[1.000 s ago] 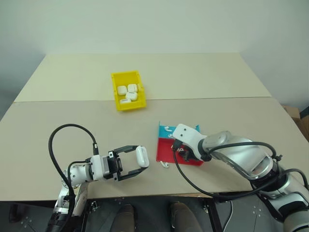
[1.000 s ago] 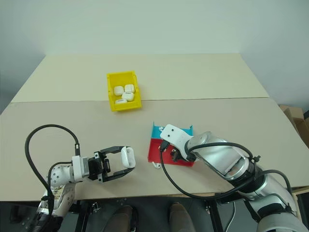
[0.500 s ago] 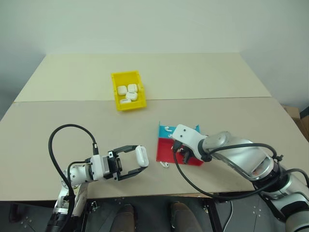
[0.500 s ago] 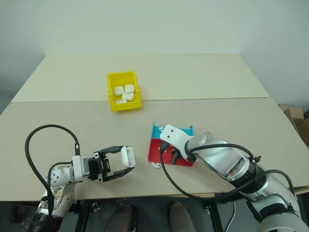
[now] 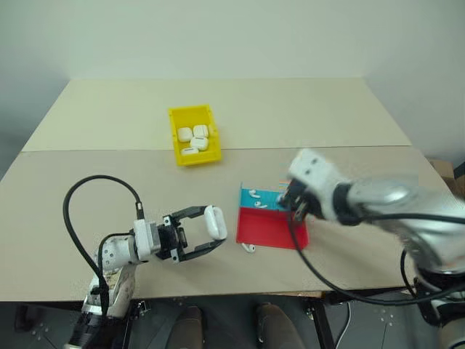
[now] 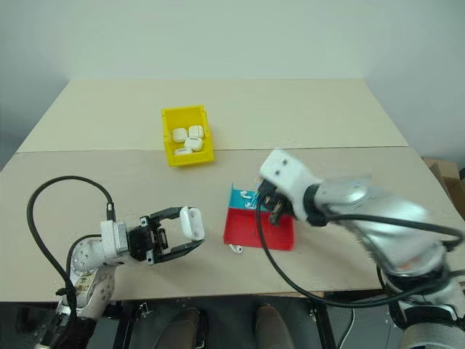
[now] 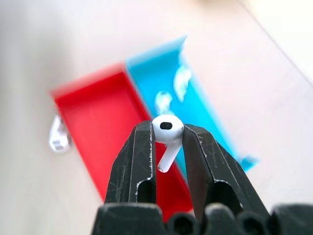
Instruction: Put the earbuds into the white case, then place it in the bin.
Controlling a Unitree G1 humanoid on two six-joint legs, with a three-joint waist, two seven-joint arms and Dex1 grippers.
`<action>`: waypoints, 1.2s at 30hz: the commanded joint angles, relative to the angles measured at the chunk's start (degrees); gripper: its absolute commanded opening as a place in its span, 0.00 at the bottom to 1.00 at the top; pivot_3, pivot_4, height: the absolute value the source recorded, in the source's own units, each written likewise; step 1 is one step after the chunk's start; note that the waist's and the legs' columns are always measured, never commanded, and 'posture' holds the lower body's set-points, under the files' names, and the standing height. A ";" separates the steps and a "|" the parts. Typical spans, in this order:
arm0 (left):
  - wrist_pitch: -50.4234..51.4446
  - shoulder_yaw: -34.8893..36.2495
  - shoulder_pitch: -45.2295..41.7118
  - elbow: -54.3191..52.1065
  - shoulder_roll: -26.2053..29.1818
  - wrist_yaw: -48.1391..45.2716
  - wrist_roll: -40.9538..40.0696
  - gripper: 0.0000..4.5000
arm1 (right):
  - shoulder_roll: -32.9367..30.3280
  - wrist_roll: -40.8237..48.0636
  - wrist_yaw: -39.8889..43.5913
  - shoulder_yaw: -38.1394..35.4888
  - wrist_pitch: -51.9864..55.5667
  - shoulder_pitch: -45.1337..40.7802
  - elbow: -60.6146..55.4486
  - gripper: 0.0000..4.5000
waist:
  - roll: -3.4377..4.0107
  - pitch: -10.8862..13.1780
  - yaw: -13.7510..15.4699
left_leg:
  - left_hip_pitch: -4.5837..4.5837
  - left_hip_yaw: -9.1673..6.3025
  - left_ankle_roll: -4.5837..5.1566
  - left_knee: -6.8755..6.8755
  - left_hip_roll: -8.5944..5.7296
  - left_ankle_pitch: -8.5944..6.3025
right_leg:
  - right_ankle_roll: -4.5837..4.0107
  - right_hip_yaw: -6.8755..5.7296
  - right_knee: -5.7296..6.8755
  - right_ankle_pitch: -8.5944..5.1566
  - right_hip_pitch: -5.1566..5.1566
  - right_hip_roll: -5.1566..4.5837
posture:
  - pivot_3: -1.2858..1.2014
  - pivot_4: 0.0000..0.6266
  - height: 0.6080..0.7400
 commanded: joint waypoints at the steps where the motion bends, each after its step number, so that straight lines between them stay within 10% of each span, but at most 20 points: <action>1: 6.97 0.14 -5.24 -5.25 -0.18 1.73 -6.53 0.62 | 1.61 6.60 6.41 -16.06 -10.34 -0.85 -2.43 0.16 | 0.00 0.00 0.05 | 0.00 -0.01 0.00 0.00 0.00 0.00 | 0.02 0.00 0.00 -0.01 0.00 0.01 | 0.52 0.24 1.00; 7: 16.90 2.30 -10.30 -9.37 0.56 1.73 -16.12 0.62 | 9.46 14.11 13.24 -24.99 -33.39 5.22 -0.76 0.16 | 0.01 -0.01 -0.40 | 0.14 -0.06 0.12 -0.03 0.00 -0.07 | 0.33 -0.08 -0.33 -0.12 0.36 0.03 | 0.52 0.24 1.00; 17: 21.19 1.17 -11.81 -9.81 -4.38 0.03 -19.65 0.62 | 20.17 8.84 22.43 -12.21 -63.72 9.20 10.03 0.16 | 0.01 0.00 -0.29 | 0.22 -0.05 0.14 -0.03 -0.04 -0.07 | 0.11 -0.05 -0.40 0.11 0.44 0.02 | 0.52 0.24 1.00; 36: 21.79 0.88 -9.32 -11.31 -7.49 -0.83 -18.72 0.62 | 24.09 5.75 23.73 1.25 -76.05 9.61 18.03 0.16 | 0.01 0.00 -0.10 | 0.30 -0.06 0.14 -0.04 -0.03 -0.07 | 0.02 -0.04 -0.38 0.16 0.48 0.02 | 0.52 0.24 1.00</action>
